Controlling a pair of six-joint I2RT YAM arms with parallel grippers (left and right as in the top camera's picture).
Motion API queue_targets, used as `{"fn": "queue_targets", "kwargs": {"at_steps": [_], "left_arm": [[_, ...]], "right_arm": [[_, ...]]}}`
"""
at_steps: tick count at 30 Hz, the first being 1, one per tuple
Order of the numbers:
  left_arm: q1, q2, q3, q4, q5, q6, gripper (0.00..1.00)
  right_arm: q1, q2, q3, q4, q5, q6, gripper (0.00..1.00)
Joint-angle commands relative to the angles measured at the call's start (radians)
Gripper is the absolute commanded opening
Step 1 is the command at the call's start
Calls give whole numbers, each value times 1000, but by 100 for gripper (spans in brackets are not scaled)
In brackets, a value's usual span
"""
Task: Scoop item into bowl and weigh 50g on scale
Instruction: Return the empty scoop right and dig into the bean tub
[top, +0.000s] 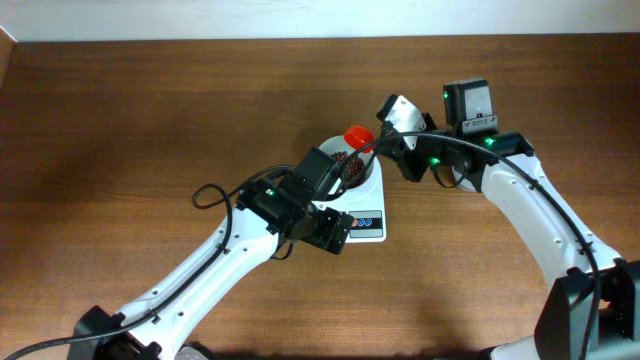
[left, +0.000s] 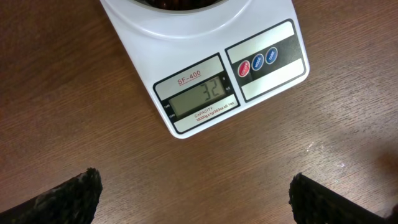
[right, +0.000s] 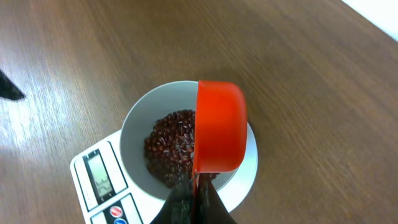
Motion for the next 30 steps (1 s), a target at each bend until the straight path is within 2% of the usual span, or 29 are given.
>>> {"fn": "queue_targets", "kwargs": {"at_steps": [1,5,9,11,16,20,25,30], "left_arm": [[-4,-16,-9,3,-10,-5,99],[-4,-16,-9,3,-10,-5,99],[-4,-16,-9,3,-10,-5,99],[-4,-16,-9,3,-10,-5,99],[-4,-16,-9,3,-10,-5,99],[-4,-16,-9,3,-10,-5,99],[-4,-16,-9,3,-10,-5,99],[-4,-16,-9,3,-10,-5,99]], "right_arm": [[-4,-28,23,12,4,103,4],[-5,-28,23,74,5,202,4],[-84,-30,71,127,3,522,4],[-162,-30,87,114,-27,598,4],[-369,-29,87,-71,51,601,4],[-494,-28,87,-218,261,600,4],[-511,-22,87,-345,513,571,4],[-463,46,85,-354,670,525,4]]}}
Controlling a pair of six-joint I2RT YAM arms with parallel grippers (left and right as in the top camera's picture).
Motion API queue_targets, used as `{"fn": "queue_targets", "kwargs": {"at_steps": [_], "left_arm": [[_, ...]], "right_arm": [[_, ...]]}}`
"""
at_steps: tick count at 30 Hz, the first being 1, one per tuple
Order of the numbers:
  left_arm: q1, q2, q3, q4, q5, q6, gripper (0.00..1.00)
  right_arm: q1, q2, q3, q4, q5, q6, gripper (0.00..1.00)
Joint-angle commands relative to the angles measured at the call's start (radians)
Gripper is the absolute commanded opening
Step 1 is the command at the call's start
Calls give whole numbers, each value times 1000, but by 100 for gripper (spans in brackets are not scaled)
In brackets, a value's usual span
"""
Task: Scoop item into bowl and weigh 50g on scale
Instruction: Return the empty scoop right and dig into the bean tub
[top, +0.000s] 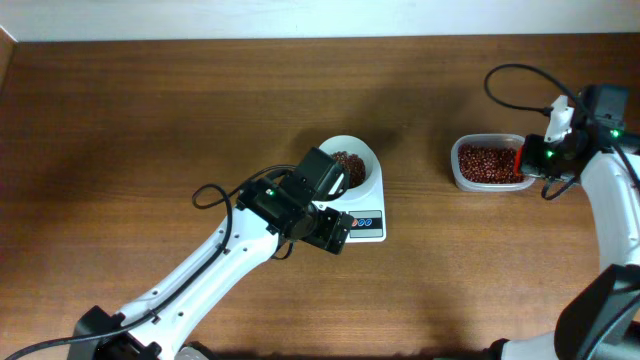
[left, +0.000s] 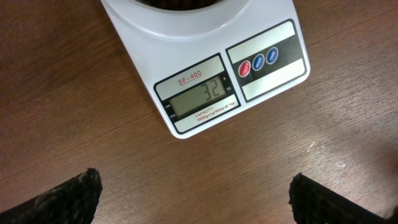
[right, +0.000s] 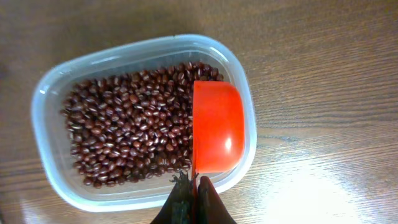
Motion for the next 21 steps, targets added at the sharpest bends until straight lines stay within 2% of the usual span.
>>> {"fn": "queue_targets", "kwargs": {"at_steps": [1,5,9,17,21], "left_arm": [[-4,-16,-9,2,-6,-5,99],[-4,-16,-9,2,-7,-5,99],[-3,-17,-9,2,-6,-5,99],[-3,-16,-9,2,-7,-5,99],[-3,-16,-9,2,-7,-5,99]], "right_arm": [[31,72,8,4,96,-24,4],[52,140,8,3,84,-24,4],[51,164,8,19,-129,-24,4],[-3,235,7,57,-288,-24,4],[-76,249,7,96,-482,-24,4]]}}
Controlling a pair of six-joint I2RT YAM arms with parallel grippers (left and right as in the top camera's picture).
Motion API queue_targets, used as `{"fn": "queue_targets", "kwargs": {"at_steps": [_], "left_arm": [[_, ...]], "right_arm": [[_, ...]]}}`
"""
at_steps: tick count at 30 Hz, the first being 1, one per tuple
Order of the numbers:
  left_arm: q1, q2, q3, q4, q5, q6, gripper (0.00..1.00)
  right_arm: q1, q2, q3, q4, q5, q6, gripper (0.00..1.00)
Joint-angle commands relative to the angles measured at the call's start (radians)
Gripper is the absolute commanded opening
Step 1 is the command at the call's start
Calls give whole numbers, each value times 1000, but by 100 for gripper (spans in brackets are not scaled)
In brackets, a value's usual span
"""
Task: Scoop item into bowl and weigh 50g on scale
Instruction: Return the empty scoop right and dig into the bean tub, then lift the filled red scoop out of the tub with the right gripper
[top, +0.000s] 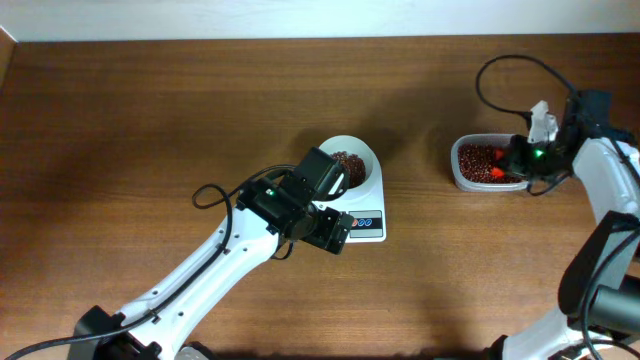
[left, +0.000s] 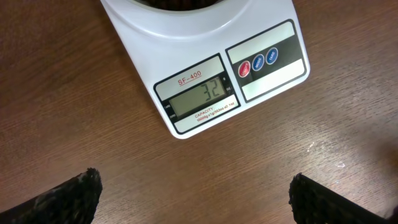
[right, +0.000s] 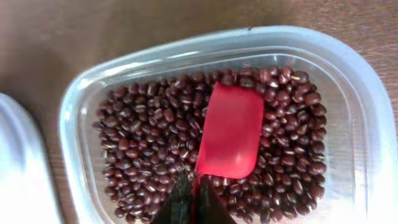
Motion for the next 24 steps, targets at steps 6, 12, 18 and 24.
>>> {"fn": "queue_targets", "kwargs": {"at_steps": [6,12,18,24], "left_arm": [[-3,-16,-9,2,-6,-5,99],[-3,-16,-9,2,-6,-5,99],[-3,-16,-9,2,-7,-5,99],[-3,-16,-9,2,-7,-5,99]], "right_arm": [[-37,52,-8,16,-138,8,4],[-38,52,-7,34,-267,42,4],[-44,52,-7,23,-326,42,4],[-143,52,-8,-39,-412,-28,4]]}}
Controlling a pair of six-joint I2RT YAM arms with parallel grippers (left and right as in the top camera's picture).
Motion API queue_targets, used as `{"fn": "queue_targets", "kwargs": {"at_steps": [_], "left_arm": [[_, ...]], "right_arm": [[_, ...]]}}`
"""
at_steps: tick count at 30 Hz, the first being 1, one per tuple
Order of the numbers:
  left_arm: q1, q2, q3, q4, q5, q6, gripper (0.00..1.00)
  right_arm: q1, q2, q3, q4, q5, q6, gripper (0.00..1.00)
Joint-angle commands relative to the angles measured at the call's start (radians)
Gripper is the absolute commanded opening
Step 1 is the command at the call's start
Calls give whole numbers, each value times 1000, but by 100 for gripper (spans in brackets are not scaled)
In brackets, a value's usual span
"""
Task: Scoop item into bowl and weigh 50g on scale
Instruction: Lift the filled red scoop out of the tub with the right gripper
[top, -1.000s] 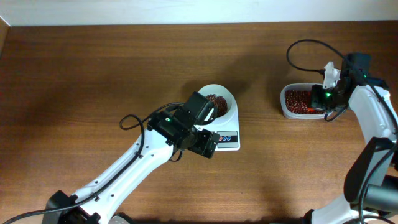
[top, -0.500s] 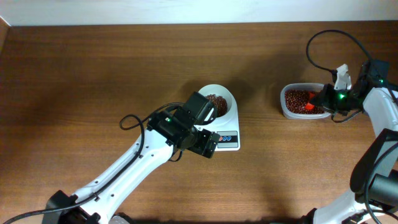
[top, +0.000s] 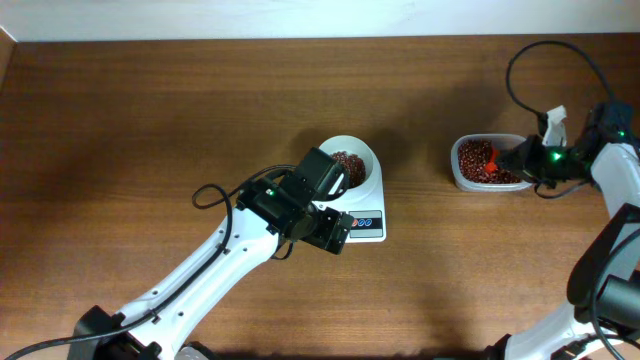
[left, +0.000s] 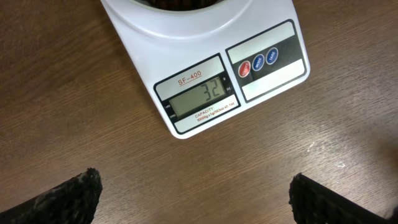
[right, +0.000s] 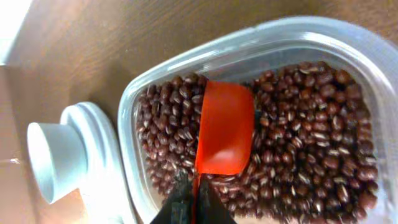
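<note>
A white scale (left: 205, 68) reads 32; on it stands a white bowl (top: 362, 152) holding red beans (top: 347, 163). At the right, a clear tub (right: 155, 106) is full of red beans (right: 305, 124). My right gripper (right: 194, 186) is shut on the handle of the red scoop (right: 225, 127), whose cup sits among the beans in the tub; the scoop (top: 494, 156) also shows in the overhead view. My left gripper (left: 196, 199) hangs open over bare table just in front of the scale.
A white lid with a knob (right: 59, 158) lies beside the tub in the right wrist view. The left arm (top: 230, 250) crosses the table from the front left up to the scale. A cable (top: 535, 55) loops above the right arm.
The scoop sits turned and nearer the tub's left end, and the right wrist has swung so the white lid now shows. The scale still reads 32. The left arm is still.
First the right gripper held the red scoop tipped over the bowl on the scale, reading 32. Then the scoop was over the bean tub at the right. Then it lay among the beans, and now it sits nearer the tub's left end. The left gripper stayed open by the scale.
</note>
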Motion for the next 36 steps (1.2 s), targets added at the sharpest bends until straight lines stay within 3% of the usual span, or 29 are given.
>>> {"fn": "queue_targets", "kwargs": {"at_steps": [1,14,36], "left_arm": [[-3,-16,-9,3,-7,-5,99],[-3,-16,-9,2,-7,-5,99],[-3,-16,-9,2,-7,-5,99]], "right_arm": [[-46,16,-5,-38,-118,-77,4],[-210,16,-5,-66,-249,-78,4],[-258,16,-5,-138,-412,-79,4]]}}
